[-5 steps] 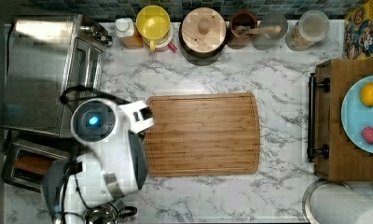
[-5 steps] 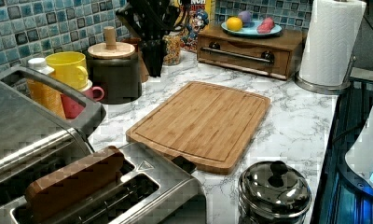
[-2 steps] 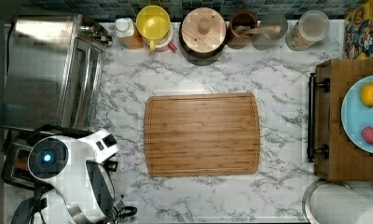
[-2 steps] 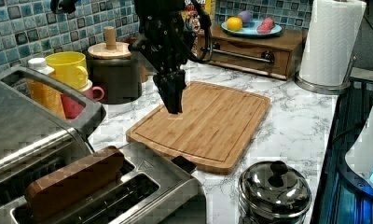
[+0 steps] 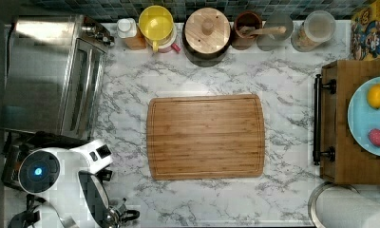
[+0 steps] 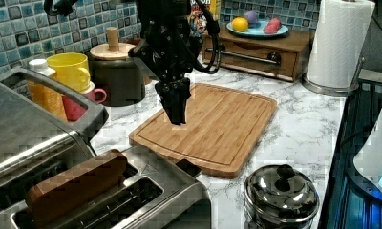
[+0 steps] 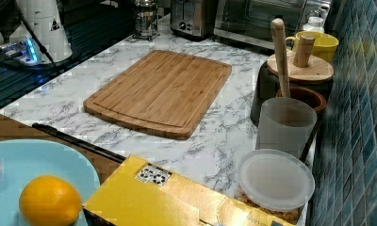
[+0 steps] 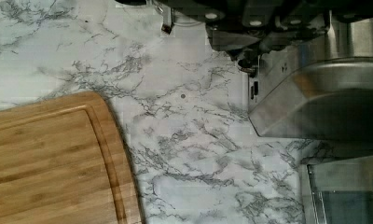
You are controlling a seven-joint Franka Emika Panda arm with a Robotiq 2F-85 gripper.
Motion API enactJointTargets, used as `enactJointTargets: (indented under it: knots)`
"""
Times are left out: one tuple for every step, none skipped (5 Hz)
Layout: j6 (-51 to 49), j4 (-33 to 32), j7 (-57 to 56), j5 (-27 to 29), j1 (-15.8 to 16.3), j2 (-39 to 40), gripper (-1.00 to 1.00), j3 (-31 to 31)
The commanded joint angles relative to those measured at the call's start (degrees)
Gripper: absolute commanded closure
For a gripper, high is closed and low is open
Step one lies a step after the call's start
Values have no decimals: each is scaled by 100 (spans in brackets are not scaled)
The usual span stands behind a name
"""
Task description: Turn on the toaster.
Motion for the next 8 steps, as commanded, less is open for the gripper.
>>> enactJointTargets:
  knots:
    - [-79, -608, 331, 442, 294, -468, 100, 327]
    - [507, -1105, 45, 1104, 116, -1057, 100, 613]
    - [612, -1229, 92, 1313, 144, -1317, 100, 553]
    - [950, -1449, 19, 1539, 331, -1580, 100, 426]
    - [983, -1279, 155, 1368, 323, -1306, 100, 527]
    - [1216, -1254, 435, 1242, 290, -1109, 100, 618]
    - [1821, -1493, 669, 1368, -39, -1352, 100, 1076]
    - [2064, -1569, 637, 1598, 119, -1379, 100, 855]
